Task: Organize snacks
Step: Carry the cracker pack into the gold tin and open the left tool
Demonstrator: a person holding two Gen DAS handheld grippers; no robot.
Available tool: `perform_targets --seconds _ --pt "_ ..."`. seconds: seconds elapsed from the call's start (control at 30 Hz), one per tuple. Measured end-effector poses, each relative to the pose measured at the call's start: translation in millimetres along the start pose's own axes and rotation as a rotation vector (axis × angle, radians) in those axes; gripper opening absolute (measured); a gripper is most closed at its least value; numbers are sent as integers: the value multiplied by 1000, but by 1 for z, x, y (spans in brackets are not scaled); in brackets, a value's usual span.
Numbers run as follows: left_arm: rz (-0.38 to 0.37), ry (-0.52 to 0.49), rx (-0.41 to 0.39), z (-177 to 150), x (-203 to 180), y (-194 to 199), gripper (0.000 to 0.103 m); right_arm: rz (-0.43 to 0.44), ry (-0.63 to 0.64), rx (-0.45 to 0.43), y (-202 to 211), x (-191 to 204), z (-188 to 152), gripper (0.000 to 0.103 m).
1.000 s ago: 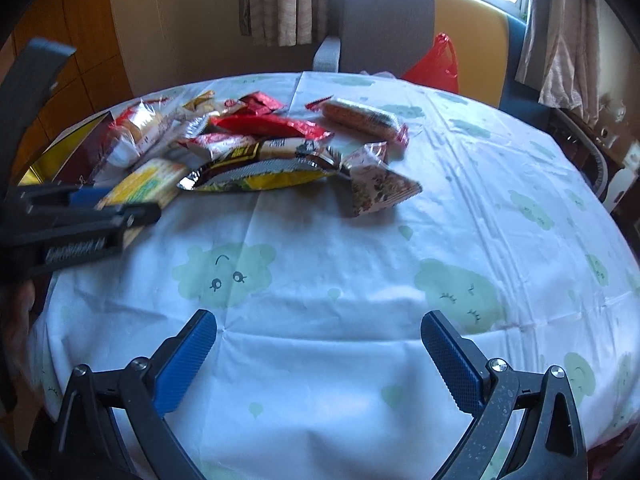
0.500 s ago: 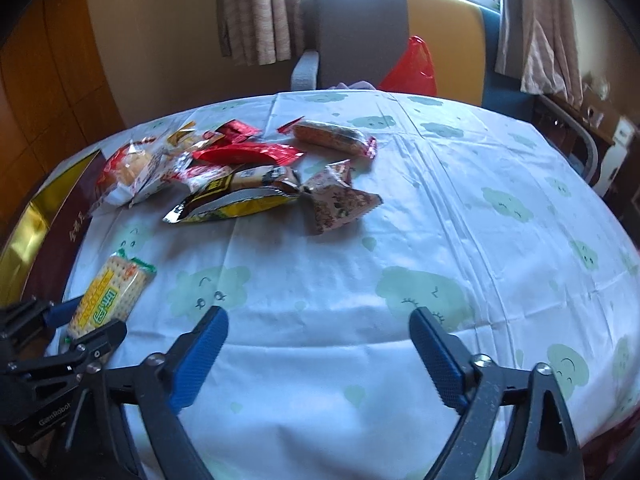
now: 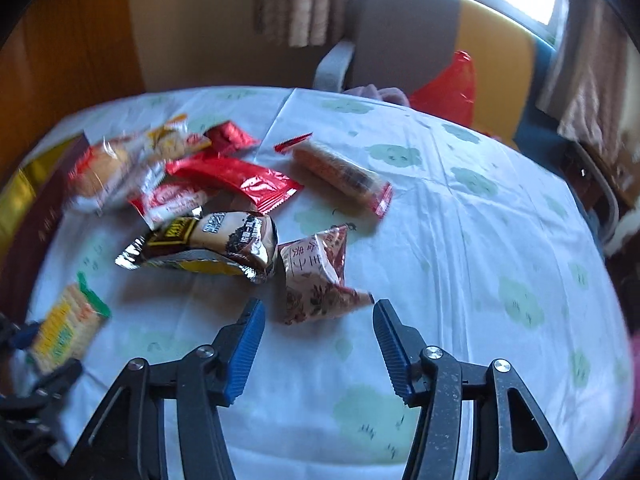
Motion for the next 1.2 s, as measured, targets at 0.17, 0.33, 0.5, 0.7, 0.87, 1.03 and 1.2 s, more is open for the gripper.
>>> perform_targets --seconds 0.17,0.33,0.5,0.7,0.87,1.03,1.2 --pt "-1 -3 -4 0 0 1 48 -15 131 36 -29 8 4 31" --pt "-26 14 -7 7 4 11 47 -11 88 17 -20 5 -3 27" --pt "-112 176 -113 37 38 58 47 -27 -11 7 3 -6 -25 26" --pt "73 321 -184 69 119 89 47 -39 -91 -2 17 -15 -42 25" --pt "214 416 -70 68 188 42 47 -41 -90 -3 17 -12 -42 25" --pt "267 449 -4 69 217 -4 47 -38 -86 2 15 -11 -41 25" --pt "226 473 17 82 225 -34 48 -41 -83 5 13 -10 -40 25"
Point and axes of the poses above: each gripper's, at about its wrist camera, not at the fingertips, and y roughly against the way its jaws point, x to its left, z to its top, the point moved 1 cm from there along -y, roughly the way its jaws point, and after that the axes turned 13 degrees about -x, right-handed, at the moved point
